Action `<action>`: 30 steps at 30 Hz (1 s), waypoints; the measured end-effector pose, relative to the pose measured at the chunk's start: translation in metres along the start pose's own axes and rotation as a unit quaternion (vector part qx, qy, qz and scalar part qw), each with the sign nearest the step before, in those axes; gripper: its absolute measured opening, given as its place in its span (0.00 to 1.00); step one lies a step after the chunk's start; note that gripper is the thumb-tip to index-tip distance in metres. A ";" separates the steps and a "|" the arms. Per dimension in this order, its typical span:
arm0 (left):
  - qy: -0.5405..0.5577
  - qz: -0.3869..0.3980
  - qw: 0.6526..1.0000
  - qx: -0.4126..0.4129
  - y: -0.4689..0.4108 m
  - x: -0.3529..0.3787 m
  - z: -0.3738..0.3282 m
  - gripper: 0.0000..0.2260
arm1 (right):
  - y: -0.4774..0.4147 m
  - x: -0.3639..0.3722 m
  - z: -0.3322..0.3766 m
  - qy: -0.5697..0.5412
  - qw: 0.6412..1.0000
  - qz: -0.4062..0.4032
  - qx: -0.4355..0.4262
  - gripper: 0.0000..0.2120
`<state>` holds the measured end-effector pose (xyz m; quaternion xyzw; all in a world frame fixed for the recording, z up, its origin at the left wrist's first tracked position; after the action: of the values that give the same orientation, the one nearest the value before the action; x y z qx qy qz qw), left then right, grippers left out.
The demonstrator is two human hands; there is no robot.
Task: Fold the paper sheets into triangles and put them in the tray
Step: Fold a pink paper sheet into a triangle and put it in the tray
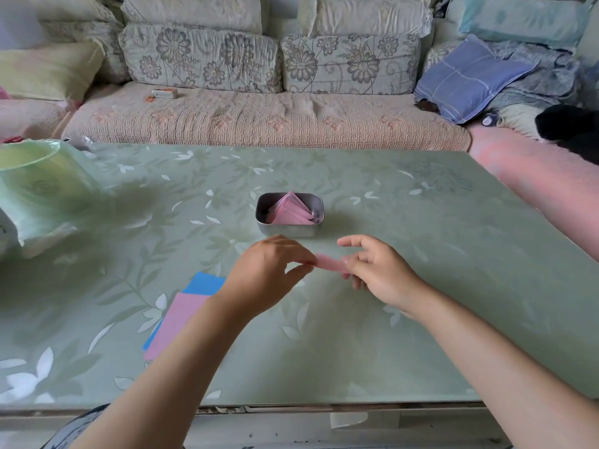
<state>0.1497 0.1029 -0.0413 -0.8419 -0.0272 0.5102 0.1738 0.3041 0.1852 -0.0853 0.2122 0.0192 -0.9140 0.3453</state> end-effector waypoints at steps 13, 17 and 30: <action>0.041 0.017 0.995 -0.087 0.003 0.002 0.007 0.03 | 0.016 0.002 0.044 0.187 0.965 -0.081 -0.165 0.06; 0.031 0.011 0.996 -0.086 0.002 0.003 0.002 0.04 | 0.020 0.003 0.054 0.228 0.950 -0.091 -0.191 0.03; 0.059 0.007 0.997 -0.055 0.003 -0.001 -0.008 0.02 | 0.024 0.011 0.065 0.305 0.927 -0.114 -0.188 0.09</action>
<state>0.1555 0.0981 -0.0382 -0.8789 -0.0391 0.4589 0.1246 0.2871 0.1483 -0.0278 0.4082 0.3186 -0.8183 0.2495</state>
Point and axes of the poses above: each hand's wrist, its own y-axis away from the middle knuckle, its own x-axis out of the palm, z = x × y, the point moved 9 cm from there along -y, towards the middle knuckle, and after that the axes turned 10 degrees about z, right-handed, at the moved point
